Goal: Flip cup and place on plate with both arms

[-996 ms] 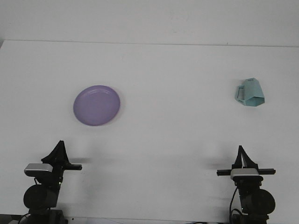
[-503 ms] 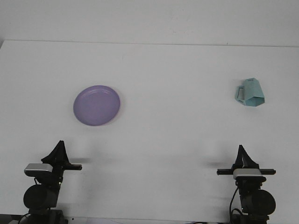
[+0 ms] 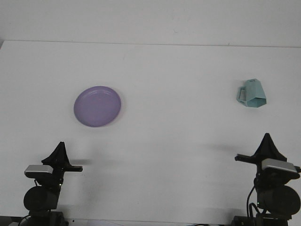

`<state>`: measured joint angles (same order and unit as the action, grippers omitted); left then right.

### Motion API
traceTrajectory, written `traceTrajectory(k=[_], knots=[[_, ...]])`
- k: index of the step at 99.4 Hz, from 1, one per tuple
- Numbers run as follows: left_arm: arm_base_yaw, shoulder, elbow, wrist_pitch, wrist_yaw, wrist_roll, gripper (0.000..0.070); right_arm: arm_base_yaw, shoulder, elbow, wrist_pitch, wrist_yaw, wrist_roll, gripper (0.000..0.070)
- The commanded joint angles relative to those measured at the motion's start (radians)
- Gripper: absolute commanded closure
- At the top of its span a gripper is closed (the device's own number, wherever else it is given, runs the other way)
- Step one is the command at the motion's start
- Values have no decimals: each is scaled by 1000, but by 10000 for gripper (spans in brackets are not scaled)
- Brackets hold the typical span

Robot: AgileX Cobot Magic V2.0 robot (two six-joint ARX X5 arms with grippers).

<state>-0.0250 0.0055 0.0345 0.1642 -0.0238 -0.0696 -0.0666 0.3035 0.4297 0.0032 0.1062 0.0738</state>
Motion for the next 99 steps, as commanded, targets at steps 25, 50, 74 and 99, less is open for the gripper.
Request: traceTrajectory(k=[25, 50, 74, 99], knots=[[-2, -1, -19, 9, 3, -3, 685, -102, 416, 112, 180, 17, -313, 304], [-2, -1, -19, 9, 2, -3, 685, -230, 698, 112, 304, -136, -306, 271], [-2, -1, -19, 9, 2, -3, 685, -308, 992, 112, 597, -195, -406, 268], [-2, -1, -19, 9, 2, -3, 685, -365, 1258, 124, 869, -265, -472, 269]])
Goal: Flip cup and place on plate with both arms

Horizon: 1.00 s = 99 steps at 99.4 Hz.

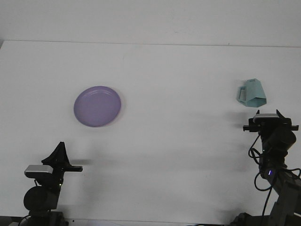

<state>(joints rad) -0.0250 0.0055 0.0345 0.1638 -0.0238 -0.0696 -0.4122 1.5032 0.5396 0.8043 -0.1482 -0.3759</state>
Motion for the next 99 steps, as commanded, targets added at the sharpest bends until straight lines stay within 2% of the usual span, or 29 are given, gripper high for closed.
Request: traceTrajectory(k=[1, 9, 20, 39, 58, 70, 82, 90, 99], knots=[[-2, -1, -19, 10, 2, -3, 685, -22, 68, 17, 76, -11, -22, 269], [-2, -1, -19, 10, 2, -3, 685, -38, 142, 57, 93, -21, -22, 269], [-2, -1, -19, 10, 3, -3, 685, -55, 235, 135, 92, -98, -21, 269], [-2, -1, -19, 10, 2, -3, 685, -55, 373, 276, 64, -126, -24, 269], [-2, -1, -19, 10, 2, -3, 685, -55, 477, 387, 54, -154, -68, 270], [-2, -1, -19, 10, 2, -3, 685, -58, 536, 456, 47, -221, -73, 270], [-2, -1, -19, 10, 2, -3, 685, -58, 593, 536, -7, -250, -97, 271], [-2, -1, -19, 10, 2, -3, 685, -58, 618, 579, -36, -297, -102, 304], [-2, -1, -19, 10, 3, -3, 685, -58, 636, 608, -37, -300, -114, 367]])
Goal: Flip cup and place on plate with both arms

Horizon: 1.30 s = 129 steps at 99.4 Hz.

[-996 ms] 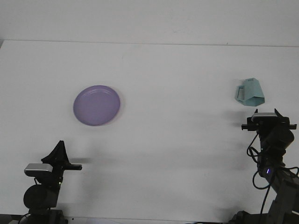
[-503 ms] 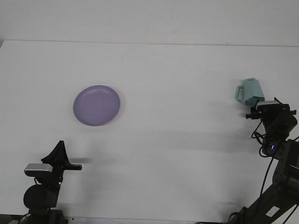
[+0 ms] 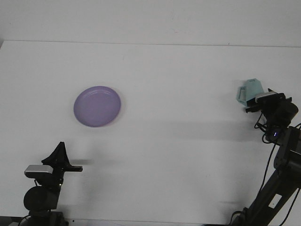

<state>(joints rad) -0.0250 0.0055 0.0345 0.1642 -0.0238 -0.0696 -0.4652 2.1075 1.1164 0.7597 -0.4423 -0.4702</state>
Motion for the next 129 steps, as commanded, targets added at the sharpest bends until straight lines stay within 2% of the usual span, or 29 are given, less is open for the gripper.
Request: traceTrajectory(k=[1, 5, 13, 16, 26, 48, 67, 85, 96, 117, 129], knots=[[-2, -1, -19, 10, 3, -3, 685, -5, 34, 34, 7, -6, -21, 374], [-2, -1, -19, 10, 2, -3, 685, -5, 40, 43, 1, -10, -24, 432], [-2, -1, -19, 10, 2, -3, 685, -5, 40, 49, -23, -52, -24, 650], [-2, -1, -19, 10, 2, -3, 685, -6, 40, 50, -25, -66, -24, 700], [-2, -1, -19, 10, 2, -3, 685, -5, 40, 50, -24, -71, -13, 699], [-2, -1, -19, 10, 2, -3, 685, -5, 16, 50, -18, -82, 108, 699], [-2, -1, -19, 11, 2, -3, 685, -5, -103, 50, -129, -82, 192, 699], [-2, -1, -19, 11, 2, -3, 685, 10, -293, 50, -394, -77, 348, 700], [-2, -1, -19, 10, 2, -3, 686, 33, -427, 50, -607, -61, 383, 700], [-2, -1, -19, 10, 2, -3, 685, 126, -701, 50, -970, 32, 499, 700], [-2, -1, -19, 10, 2, -3, 685, 206, -846, 52, -1158, 69, 529, 700]])
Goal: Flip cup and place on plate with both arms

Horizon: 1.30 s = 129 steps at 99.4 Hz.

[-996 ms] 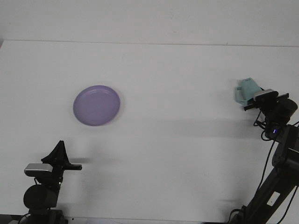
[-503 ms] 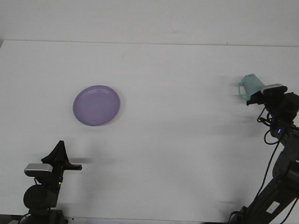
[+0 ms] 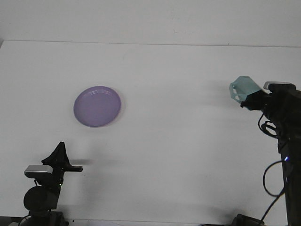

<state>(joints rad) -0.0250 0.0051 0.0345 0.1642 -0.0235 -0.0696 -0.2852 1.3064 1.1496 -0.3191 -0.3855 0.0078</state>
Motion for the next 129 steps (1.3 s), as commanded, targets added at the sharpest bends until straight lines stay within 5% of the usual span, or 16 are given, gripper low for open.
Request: traceTrajectory(k=[1, 21, 54, 92, 129], knots=[[-2, 0, -19, 10, 2, -3, 685, 34, -56, 19, -96, 14, 51, 700], [-2, 0, -19, 11, 2, -4, 685, 198, -148, 87, -471, 65, 40, 700], [-2, 0, -19, 10, 2, -4, 685, 551, -5, 213, -919, 272, -9, 700], [-2, 0, -19, 10, 2, -4, 685, 790, 232, 216, -970, 291, -16, 700], [-2, 0, -19, 10, 2, -4, 685, 838, 360, 218, -951, 331, -27, 700]])
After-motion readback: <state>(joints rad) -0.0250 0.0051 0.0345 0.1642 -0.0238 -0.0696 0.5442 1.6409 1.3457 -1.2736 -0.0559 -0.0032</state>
